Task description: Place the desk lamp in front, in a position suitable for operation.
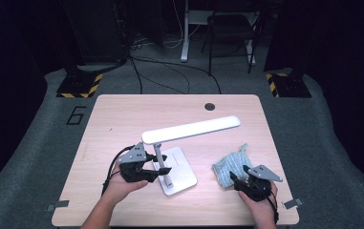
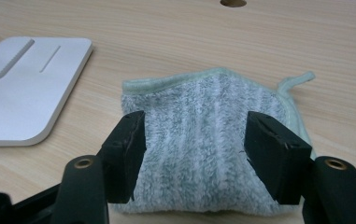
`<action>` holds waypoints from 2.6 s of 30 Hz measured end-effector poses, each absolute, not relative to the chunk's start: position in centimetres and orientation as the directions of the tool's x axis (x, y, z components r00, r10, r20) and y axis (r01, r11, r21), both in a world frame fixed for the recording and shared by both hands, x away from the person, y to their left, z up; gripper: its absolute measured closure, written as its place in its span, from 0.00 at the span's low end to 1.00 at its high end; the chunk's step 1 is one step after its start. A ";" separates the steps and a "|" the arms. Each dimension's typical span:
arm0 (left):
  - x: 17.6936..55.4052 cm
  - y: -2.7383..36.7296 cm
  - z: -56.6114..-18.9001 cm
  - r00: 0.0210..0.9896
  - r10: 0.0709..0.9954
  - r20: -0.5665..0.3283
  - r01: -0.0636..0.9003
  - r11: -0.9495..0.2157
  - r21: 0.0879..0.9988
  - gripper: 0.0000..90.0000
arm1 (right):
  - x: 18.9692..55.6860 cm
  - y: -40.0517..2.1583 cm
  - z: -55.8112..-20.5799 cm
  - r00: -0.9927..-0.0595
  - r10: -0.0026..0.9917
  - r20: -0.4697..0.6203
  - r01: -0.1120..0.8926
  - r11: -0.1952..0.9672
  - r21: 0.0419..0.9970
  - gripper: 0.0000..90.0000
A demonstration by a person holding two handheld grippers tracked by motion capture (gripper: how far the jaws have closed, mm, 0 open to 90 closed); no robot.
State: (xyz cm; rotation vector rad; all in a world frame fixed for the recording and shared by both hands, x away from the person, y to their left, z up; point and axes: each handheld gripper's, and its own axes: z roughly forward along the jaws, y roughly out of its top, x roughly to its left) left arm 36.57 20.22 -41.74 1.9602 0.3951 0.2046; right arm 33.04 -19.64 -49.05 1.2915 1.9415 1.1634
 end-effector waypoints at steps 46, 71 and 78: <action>36.1 22.9 -40.0 0.909 0.406 -0.092 0.209 -0.254 0.944 0.53 | 37.6 -18.0 -51.5 -0.404 0.912 -0.073 0.597 0.323 0.735 0.30; 35.5 22.6 -39.2 0.898 0.438 -0.053 0.178 -0.251 0.952 0.58 | 36.9 -17.9 -50.4 -0.461 0.887 -0.033 0.586 0.333 0.739 0.72; 35.4 22.1 -39.3 0.907 0.418 -0.052 0.168 -0.248 0.954 0.58 | 36.0 -17.5 -49.2 -0.498 0.867 -0.021 0.538 0.328 0.776 0.73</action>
